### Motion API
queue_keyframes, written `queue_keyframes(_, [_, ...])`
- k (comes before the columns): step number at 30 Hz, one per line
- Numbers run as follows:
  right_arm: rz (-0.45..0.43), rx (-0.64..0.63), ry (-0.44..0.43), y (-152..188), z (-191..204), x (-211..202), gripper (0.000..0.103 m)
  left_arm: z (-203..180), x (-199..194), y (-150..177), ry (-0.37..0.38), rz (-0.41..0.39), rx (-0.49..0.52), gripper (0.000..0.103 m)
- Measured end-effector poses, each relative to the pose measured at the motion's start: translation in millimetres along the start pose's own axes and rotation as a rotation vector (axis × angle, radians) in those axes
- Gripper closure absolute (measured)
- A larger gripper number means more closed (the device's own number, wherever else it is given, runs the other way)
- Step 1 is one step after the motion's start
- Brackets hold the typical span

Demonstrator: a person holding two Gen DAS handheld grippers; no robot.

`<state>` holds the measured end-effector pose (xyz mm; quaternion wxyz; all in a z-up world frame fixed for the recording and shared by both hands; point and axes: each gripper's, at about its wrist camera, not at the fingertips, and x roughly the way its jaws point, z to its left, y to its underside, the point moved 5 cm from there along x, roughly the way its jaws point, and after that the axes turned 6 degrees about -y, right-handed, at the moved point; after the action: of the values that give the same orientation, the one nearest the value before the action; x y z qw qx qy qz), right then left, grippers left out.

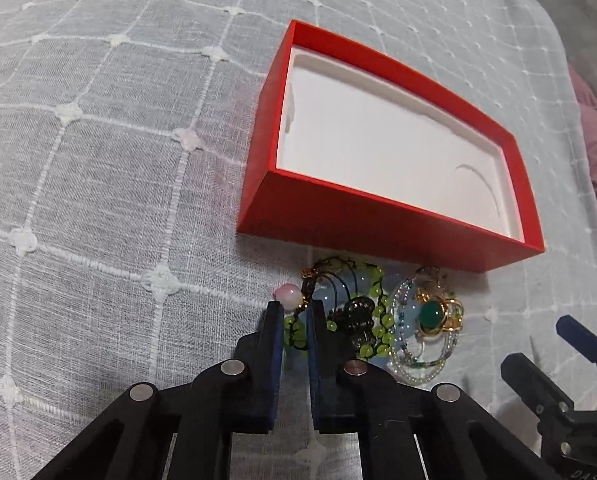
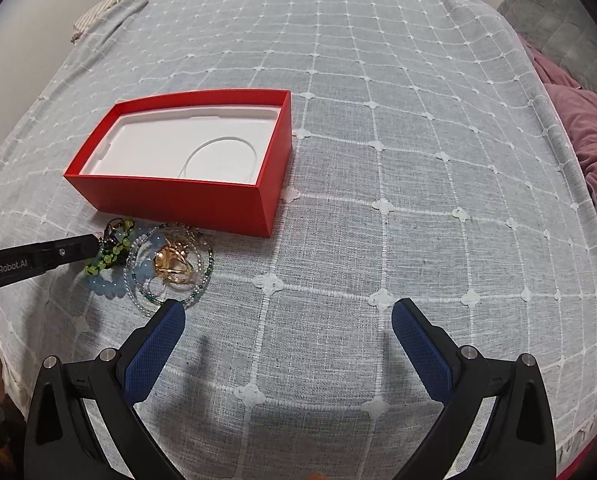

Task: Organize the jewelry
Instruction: 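Close the left tool on the green-bead bracelet with the pink bead, then grasp the multicolour seed-bead bracelet with the right tool while the left holds the green bracelet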

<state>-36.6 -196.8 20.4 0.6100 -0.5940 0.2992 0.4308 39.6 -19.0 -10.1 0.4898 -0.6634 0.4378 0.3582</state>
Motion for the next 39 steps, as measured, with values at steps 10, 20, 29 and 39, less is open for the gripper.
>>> queue_keyframes(10, [-0.004, 0.005, -0.066, -1, 2, -1, 0.003, 2, -22, 1, -0.045, -0.085, 0.031, 0.102])
queue_keyframes(20, [0.036, 0.09, -0.24, -9, 5, 10, 0.043, 21, -50, 6, -0.118, -0.178, 0.061, 0.102])
queue_keyframes(29, [0.067, 0.14, -0.303, -21, 12, 34, 0.078, 46, -43, 18, -0.178, -0.155, 0.061, 0.102])
queue_keyframes(39, [0.063, 0.105, -0.248, -26, 20, 47, 0.088, 62, -19, 27, -0.204, -0.078, 0.041, 0.101])
